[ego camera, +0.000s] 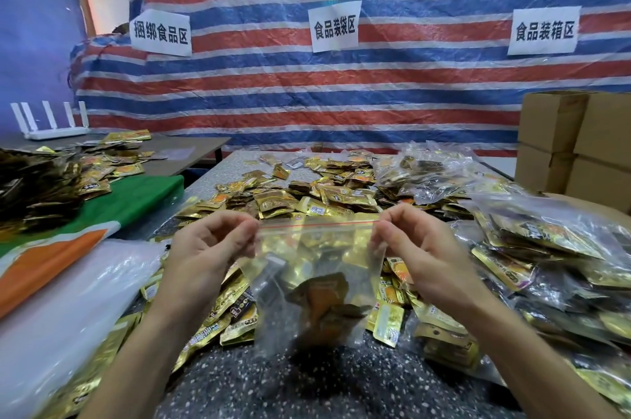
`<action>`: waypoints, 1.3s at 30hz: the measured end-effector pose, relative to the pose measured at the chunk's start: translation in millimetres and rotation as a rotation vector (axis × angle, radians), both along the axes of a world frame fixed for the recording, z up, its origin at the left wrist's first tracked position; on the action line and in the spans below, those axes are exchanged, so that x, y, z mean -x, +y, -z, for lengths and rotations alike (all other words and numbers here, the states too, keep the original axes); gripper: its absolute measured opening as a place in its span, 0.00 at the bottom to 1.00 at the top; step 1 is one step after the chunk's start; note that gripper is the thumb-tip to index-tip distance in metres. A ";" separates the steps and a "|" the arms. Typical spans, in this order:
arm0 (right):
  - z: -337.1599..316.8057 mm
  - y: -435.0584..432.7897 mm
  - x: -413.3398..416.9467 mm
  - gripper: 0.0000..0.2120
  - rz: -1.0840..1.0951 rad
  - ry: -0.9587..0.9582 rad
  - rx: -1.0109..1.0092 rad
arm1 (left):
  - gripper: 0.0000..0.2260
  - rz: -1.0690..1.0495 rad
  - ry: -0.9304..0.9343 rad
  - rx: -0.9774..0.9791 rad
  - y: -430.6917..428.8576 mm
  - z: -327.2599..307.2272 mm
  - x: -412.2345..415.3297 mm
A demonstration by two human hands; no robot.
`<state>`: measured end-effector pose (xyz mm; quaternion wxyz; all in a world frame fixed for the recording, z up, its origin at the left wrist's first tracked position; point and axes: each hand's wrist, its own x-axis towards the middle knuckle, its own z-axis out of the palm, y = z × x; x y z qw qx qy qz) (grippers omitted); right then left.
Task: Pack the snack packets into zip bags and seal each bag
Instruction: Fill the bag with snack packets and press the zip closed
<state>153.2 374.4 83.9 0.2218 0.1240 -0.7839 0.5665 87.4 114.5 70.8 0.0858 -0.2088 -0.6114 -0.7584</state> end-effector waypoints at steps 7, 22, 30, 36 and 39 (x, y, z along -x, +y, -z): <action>-2.4 -21.2 -4.1 0.05 -0.004 0.043 -0.114 | 0.15 -0.376 0.484 0.729 19.3 -25.8 -28.8; -10.5 -37.9 -6.1 0.05 -0.041 0.102 -0.269 | 0.04 0.047 0.379 0.633 38.2 -44.0 -23.6; -8.9 -37.5 -6.5 0.05 -0.046 0.101 -0.232 | 0.04 0.001 0.379 0.636 40.5 -44.1 -26.3; -7.2 -37.2 -6.7 0.05 -0.055 0.091 -0.211 | 0.04 -0.047 0.428 0.629 45.6 -39.5 -29.1; -7.3 -34.9 -6.7 0.07 -0.022 0.100 -0.242 | 0.02 0.010 0.390 0.637 38.8 -38.5 -27.3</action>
